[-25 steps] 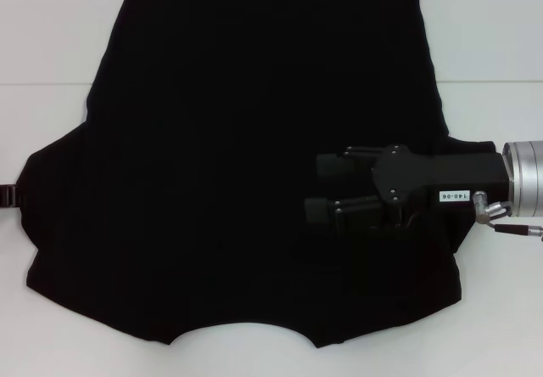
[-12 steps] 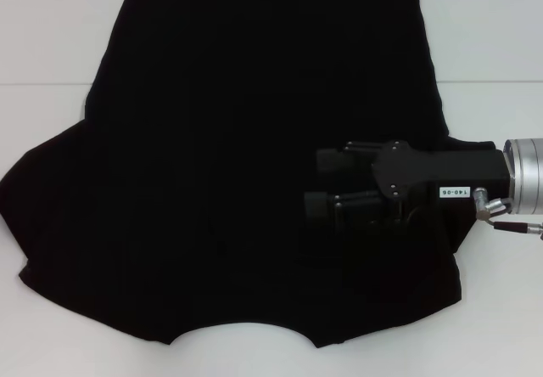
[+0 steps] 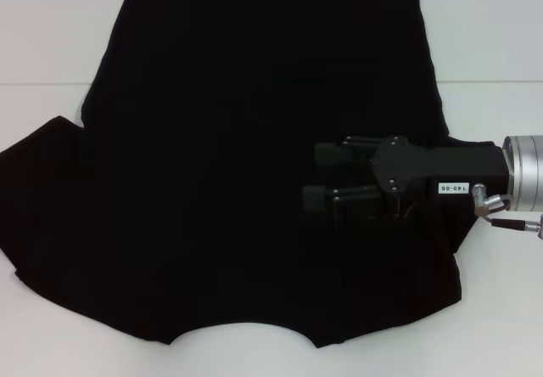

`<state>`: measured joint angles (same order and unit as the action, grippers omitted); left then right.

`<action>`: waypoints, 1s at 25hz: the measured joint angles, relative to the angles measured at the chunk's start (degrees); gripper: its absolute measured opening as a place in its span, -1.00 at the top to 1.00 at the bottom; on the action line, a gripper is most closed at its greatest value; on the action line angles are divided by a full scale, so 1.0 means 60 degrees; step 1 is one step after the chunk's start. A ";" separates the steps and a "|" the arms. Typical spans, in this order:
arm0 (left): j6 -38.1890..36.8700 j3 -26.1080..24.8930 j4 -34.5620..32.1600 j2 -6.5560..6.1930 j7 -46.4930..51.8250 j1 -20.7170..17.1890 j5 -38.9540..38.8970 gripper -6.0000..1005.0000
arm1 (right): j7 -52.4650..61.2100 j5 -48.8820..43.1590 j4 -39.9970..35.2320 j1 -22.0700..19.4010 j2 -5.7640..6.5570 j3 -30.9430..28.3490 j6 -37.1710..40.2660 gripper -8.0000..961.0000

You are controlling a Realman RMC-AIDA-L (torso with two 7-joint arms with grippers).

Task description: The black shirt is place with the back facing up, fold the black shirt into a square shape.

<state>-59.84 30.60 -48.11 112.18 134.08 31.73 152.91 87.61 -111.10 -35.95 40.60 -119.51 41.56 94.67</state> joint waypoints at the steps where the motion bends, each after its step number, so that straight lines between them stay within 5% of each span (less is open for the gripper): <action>1: 0.0000 -0.0009 0.0000 0.0000 0.0001 0.0000 0.0000 0.99 | 0.0006 0.0001 -0.0007 0.0000 0.0000 0.0002 -0.0004 -0.90; 25: 0.0005 -0.0706 -0.0083 0.0037 -0.0034 -0.0309 -0.0070 0.98 | -0.0011 0.0001 -0.0059 0.0031 0.0000 -0.0028 -0.0033 -0.90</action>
<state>-59.81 26.36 -48.60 112.40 133.88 29.87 152.49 87.54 -111.09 -36.30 40.79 -119.51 41.39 94.47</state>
